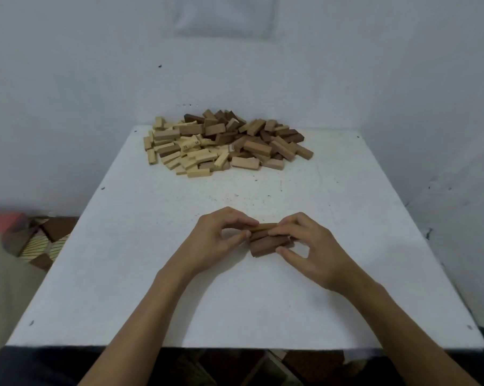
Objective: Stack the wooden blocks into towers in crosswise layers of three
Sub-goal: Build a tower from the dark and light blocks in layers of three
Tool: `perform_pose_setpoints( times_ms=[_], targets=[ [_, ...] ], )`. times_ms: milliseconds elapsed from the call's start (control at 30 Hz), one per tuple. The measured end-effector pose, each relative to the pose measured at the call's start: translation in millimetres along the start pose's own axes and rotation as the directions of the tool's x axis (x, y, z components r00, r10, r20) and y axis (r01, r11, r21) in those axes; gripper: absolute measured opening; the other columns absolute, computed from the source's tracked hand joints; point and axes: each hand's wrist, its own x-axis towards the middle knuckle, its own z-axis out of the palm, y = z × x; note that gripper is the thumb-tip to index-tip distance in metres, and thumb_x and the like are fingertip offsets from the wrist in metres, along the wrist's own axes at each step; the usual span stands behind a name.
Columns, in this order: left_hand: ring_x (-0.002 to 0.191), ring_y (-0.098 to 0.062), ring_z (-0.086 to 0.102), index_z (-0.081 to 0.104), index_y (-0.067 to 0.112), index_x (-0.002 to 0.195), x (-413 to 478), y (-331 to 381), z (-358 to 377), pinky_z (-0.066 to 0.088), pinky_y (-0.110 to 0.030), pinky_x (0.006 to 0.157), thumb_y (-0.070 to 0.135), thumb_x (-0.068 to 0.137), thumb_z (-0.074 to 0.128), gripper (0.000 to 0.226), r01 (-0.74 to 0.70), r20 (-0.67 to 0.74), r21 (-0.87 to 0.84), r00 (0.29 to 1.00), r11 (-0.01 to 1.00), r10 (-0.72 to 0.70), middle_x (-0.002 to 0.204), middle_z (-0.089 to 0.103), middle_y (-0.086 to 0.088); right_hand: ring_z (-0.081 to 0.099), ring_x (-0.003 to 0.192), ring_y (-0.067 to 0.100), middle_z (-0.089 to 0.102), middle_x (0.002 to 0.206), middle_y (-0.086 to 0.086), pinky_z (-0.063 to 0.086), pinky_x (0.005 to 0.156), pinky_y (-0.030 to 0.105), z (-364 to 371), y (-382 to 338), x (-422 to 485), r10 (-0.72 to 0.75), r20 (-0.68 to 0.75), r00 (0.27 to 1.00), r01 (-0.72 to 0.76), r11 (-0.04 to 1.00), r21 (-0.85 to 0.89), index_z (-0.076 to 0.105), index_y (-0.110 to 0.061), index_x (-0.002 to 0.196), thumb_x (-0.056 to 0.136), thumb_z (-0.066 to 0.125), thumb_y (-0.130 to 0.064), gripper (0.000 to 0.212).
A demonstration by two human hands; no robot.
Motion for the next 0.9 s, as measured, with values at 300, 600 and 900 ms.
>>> perform_pose_setpoints(
  times_ms=[300, 600, 900],
  targets=[
    [0.099, -0.004, 0.065, 0.07, 0.023, 0.101, -36, 27, 36, 0.049, -0.02, 0.088, 0.01, 0.095, 0.061, 0.017, 0.006, 0.008, -0.046, 1.0, 0.999, -0.006, 0.1, 0.07, 0.015, 0.061, 0.096, 0.01, 0.06, 0.105, -0.004, 0.05, 0.083, 0.023, -4, -21, -63, 0.03, -0.104, 0.994, -0.033, 0.999, -0.022, 0.069, -0.013, 0.116, 0.086, 0.069, -0.017, 0.029],
    [0.095, -0.002, 0.062, 0.068, 0.025, 0.098, -16, 58, 87, 0.048, -0.023, 0.088, 0.013, 0.096, 0.06, 0.015, -0.04, 0.028, -0.013, 0.999, 0.999, 0.04, 0.096, 0.069, 0.017, 0.06, 0.097, 0.003, 0.064, 0.106, -0.007, 0.049, 0.085, 0.019, -31, -5, -110, 0.205, -0.187, 0.961, -0.222, 0.972, -0.077, 0.069, -0.02, 0.113, 0.085, 0.064, -0.025, 0.029],
    [0.085, -0.004, 0.061, 0.067, 0.024, 0.102, 13, 77, 134, 0.047, -0.02, 0.08, 0.015, 0.096, 0.059, 0.013, -0.14, 0.093, 0.121, 0.987, 0.983, 0.13, 0.1, 0.064, 0.01, 0.057, 0.104, 0.021, 0.058, 0.119, 0.008, 0.046, 0.089, 0.024, -32, 15, -143, 0.196, -0.442, 0.876, -0.348, 0.89, -0.296, 0.066, -0.007, 0.118, 0.085, 0.073, -0.011, 0.034]
  ],
)
